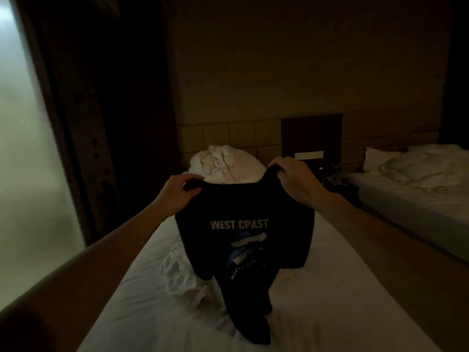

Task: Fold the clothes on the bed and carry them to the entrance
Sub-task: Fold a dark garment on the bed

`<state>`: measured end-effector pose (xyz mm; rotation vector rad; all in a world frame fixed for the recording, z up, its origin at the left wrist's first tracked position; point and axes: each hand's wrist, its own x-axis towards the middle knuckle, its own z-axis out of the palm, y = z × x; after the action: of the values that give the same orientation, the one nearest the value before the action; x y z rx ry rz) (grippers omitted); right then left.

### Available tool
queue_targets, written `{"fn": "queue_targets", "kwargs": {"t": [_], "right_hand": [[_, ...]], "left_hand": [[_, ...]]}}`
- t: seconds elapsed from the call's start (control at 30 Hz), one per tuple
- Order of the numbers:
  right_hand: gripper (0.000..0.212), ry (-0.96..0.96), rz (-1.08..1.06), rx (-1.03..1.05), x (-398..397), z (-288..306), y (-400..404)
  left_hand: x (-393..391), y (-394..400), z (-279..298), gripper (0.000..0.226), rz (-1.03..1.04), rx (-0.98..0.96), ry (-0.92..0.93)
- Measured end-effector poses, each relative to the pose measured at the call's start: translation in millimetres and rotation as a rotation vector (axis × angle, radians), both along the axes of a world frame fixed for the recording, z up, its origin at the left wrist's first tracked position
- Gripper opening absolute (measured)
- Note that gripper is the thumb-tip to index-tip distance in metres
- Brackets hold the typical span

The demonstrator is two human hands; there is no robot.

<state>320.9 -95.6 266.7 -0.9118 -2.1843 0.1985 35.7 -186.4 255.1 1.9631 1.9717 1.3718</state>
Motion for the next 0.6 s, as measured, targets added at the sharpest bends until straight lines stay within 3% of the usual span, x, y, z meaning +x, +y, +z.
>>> {"fn": "queue_targets", "kwargs": {"t": [0.13,0.27,0.43,0.53,0.6], "right_hand": [[0.029,-0.04,0.053,0.006,18,21,-30],[0.023,0.06,0.142,0.042,32,39,-59],[0.028,0.17,0.124,0.097,45,61,-94],[0.029,0.239,0.097,0.142,55,69,-105],[0.029,0.27,0.088,0.143,58,68,-106]], "left_hand": [[8,-25,15,0.02,0.137,-0.056,-0.101],[34,-57,25,0.02,-0.054,0.006,-0.568],[56,-97,42,0.031,-0.188,0.182,-0.515],[59,-109,54,0.018,-0.181,0.252,-0.51],[59,-114,55,0.015,-0.106,0.28,-0.264]]}}
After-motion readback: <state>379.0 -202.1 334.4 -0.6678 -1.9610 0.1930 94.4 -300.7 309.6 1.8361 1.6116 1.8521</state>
